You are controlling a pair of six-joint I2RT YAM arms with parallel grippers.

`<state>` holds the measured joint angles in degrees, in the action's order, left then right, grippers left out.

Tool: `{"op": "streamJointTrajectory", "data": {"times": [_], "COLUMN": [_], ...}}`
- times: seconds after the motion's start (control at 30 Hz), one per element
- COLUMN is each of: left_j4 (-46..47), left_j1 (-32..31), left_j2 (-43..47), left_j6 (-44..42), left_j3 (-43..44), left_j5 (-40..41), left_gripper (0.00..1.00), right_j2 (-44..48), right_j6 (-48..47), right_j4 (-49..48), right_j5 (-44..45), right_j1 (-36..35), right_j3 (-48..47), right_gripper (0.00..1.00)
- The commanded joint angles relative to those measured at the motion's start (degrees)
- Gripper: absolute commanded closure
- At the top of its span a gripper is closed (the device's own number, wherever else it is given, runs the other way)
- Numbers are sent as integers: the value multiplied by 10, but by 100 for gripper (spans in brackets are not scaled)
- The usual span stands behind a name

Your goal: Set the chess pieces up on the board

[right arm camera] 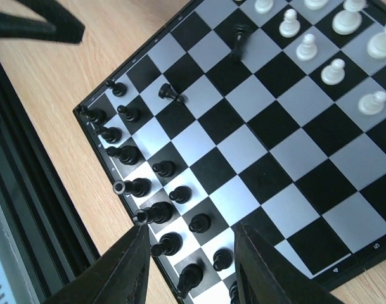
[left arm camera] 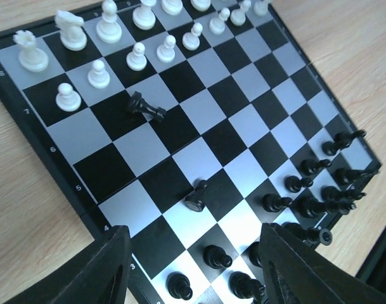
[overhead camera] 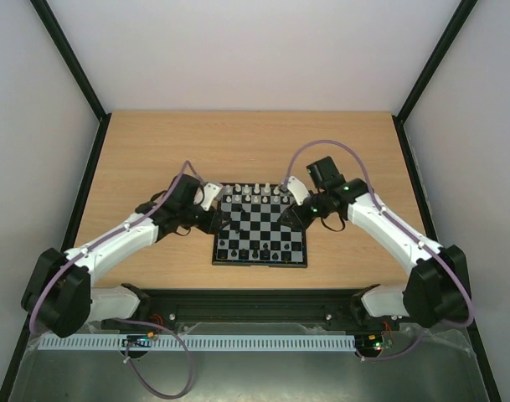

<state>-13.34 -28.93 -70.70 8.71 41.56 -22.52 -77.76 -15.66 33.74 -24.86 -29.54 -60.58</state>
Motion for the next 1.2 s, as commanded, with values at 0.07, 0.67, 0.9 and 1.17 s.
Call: {"op": "streamJointTrajectory", "data": {"times": [0.07, 0.67, 0.9, 1.17], "left_j4": [-43, -125, -135, -137], "left_j1": [-72, -163, -163, -163], "left_j2": [-72, -274, -289, -297], "left_j6": [-72, -186, -196, -192], "left_j3": [59, 191, 188, 181], "left_j5": [99, 217, 208, 206], "left_gripper": [41, 46, 60, 66], "right_j2": [74, 105, 97, 93], "right_j6": [56, 54, 51, 50], "right_j4": [-116, -122, -119, -117], "right_j5": [-49, -67, -69, -70], "right_j1": [44, 62, 62, 62], "right_j3": [84, 102, 101, 101], "right_gripper": [61, 58, 58, 58]}}
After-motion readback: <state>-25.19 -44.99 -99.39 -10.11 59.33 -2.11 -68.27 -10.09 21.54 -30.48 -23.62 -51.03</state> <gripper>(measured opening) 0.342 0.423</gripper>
